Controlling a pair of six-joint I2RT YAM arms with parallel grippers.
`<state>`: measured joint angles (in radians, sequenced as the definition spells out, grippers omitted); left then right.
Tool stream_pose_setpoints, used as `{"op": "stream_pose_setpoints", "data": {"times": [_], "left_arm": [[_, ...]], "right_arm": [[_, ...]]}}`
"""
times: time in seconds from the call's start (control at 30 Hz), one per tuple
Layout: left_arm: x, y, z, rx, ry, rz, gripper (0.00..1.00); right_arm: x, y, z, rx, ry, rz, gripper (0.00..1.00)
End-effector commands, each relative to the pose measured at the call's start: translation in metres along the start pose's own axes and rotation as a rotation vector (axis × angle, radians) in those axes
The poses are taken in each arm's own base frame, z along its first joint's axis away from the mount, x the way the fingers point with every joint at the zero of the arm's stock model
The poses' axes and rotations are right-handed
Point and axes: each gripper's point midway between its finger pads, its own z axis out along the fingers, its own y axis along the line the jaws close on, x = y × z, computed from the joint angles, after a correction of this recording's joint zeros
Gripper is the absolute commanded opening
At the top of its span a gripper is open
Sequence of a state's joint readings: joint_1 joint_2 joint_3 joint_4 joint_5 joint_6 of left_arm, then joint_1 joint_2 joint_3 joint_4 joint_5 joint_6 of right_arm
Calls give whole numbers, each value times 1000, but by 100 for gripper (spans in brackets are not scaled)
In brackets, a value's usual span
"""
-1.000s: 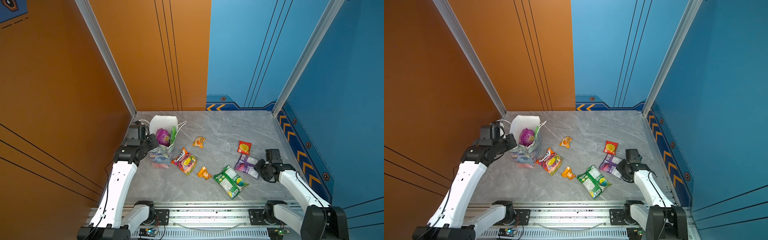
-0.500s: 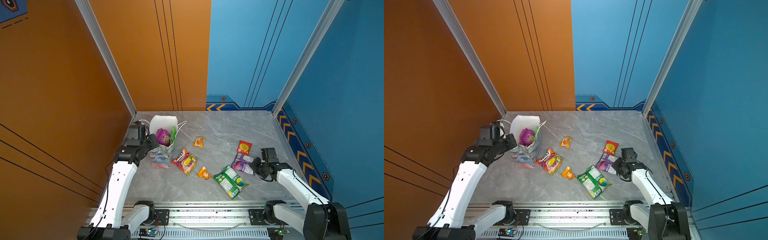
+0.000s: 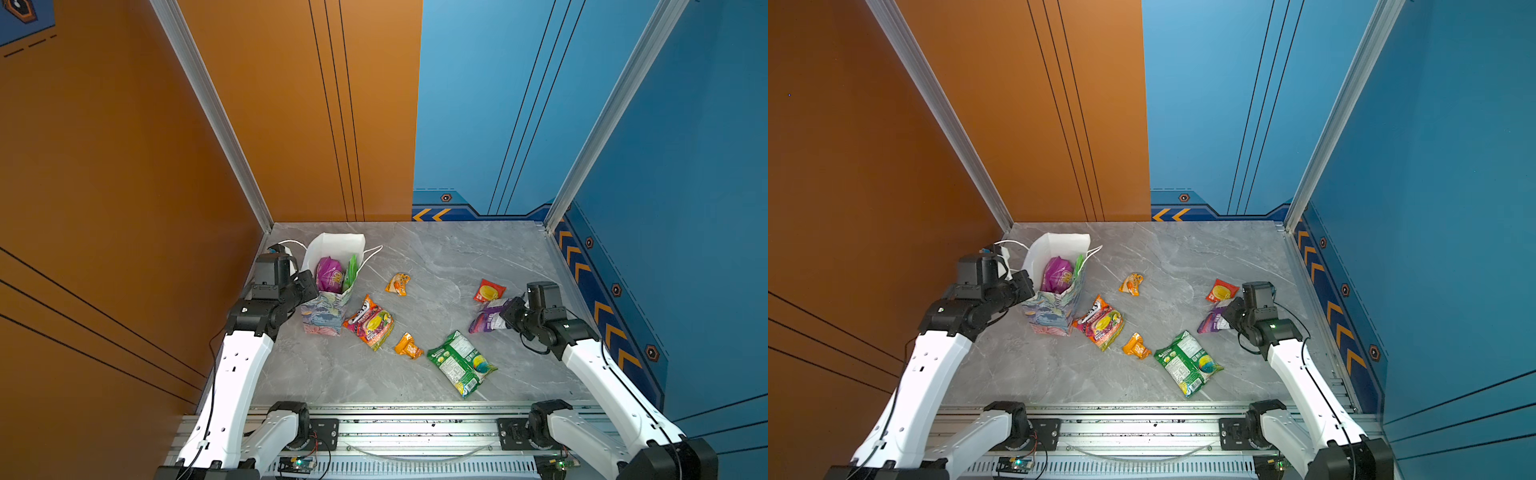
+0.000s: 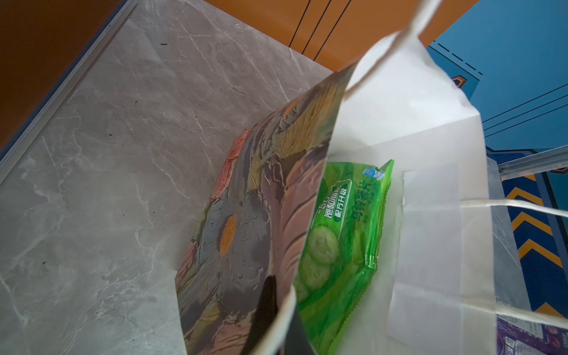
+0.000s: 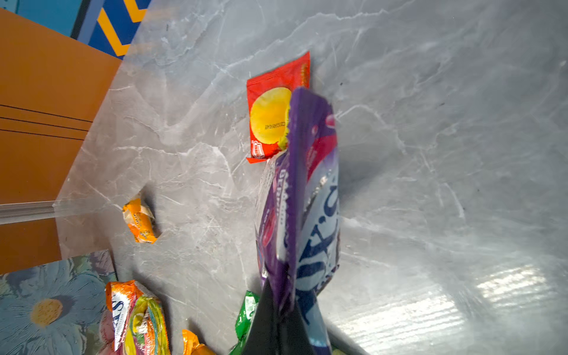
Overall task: Place the snacks into the paper bag
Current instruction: Pick up the snack from the middle-right of the table, then place the snack in the paper bag.
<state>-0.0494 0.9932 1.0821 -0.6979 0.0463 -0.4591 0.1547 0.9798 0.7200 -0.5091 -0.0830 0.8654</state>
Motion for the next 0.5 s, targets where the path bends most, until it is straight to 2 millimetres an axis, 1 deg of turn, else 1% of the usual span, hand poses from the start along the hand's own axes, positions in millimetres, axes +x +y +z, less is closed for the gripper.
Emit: {"op": "stream_pose_setpoints", "data": {"times": [0.0,0.1,0.23,0.3,0.47], "left_arm": [[-11,-16,-6,75,-55,38,0],[-11,-18,-8,86,-62,42,0],[-12,-22,-10,110,-72,43,0],[-13,-25,-11,127,-81,44,0],[-13,-27,-11,143,-79,45,0]], "right_arm": [[-16,22,-16,-37,-60,-6,0],[-20,36,-21,-59,-81,-28,0],[-20,48,-21,-64,-96,-62,0],[-20,57,-23,-85,-100,-70,0],[-26,94,-35,-163,-140,-114,0]]}}
